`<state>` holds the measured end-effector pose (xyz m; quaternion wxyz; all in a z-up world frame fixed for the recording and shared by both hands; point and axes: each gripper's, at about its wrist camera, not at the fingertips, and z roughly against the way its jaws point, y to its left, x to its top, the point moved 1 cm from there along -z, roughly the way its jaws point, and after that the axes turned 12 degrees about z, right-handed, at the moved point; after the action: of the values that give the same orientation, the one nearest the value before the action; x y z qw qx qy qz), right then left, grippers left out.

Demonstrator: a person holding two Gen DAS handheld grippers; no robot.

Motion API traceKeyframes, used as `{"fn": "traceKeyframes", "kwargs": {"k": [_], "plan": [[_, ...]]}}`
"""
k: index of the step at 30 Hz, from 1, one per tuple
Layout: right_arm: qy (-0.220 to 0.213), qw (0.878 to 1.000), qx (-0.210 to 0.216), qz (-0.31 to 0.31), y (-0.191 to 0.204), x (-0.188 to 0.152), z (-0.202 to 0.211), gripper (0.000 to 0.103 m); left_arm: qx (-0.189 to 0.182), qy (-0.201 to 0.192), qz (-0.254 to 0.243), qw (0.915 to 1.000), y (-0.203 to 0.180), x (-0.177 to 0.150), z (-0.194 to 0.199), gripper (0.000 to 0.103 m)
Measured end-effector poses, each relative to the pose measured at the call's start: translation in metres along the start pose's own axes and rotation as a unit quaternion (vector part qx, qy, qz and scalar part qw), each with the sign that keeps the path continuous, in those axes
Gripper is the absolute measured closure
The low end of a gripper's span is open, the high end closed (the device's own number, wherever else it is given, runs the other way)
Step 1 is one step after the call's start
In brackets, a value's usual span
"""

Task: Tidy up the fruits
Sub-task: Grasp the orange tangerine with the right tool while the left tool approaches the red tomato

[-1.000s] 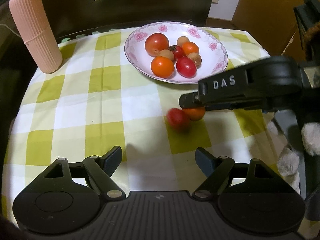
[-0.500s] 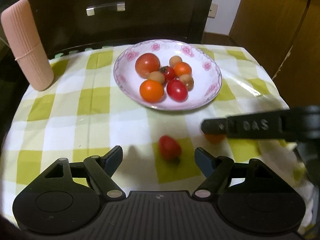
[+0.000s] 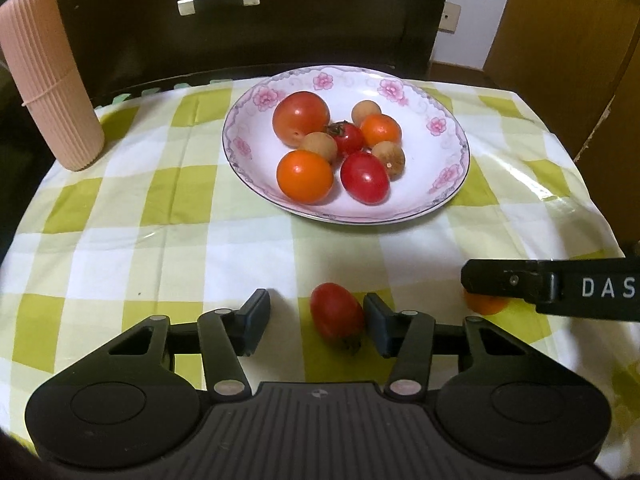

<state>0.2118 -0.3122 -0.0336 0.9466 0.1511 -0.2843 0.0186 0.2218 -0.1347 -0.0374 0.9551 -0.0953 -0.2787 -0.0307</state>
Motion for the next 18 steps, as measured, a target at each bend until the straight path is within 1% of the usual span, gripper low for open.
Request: {"fn": "traceKeyframes", "kwargs": {"k": [1,3,6,9,15,18], "plan": [[0.000,1.000,-0.004,0.004,0.001,0.000,0.000,0.071,0.000,-0.001,0.001,1.0000,0.001,0.000,0.000,0.048],[-0.001,1.000,-0.013,0.015,0.003,0.000,0.001,0.071,0.001,-0.003,0.000,1.0000,0.001,-0.001,0.001,0.056],[-0.002,1.000,-0.016,0.025,0.007,0.001,0.001,0.071,-0.002,0.000,-0.003,1.0000,0.003,-0.001,0.003,0.063],[0.001,0.999,-0.020,0.038,0.012,-0.001,0.000,0.071,-0.006,0.004,-0.005,1.0000,0.004,-0.003,0.005,0.066],[0.003,0.998,-0.030,0.061,0.020,-0.002,-0.003,0.071,-0.007,0.003,-0.015,0.9998,0.003,-0.006,0.008,0.067],[0.004,0.997,-0.034,0.075,0.023,-0.002,-0.005,0.071,-0.002,0.003,-0.024,0.9997,0.002,-0.006,0.006,0.067]]}}
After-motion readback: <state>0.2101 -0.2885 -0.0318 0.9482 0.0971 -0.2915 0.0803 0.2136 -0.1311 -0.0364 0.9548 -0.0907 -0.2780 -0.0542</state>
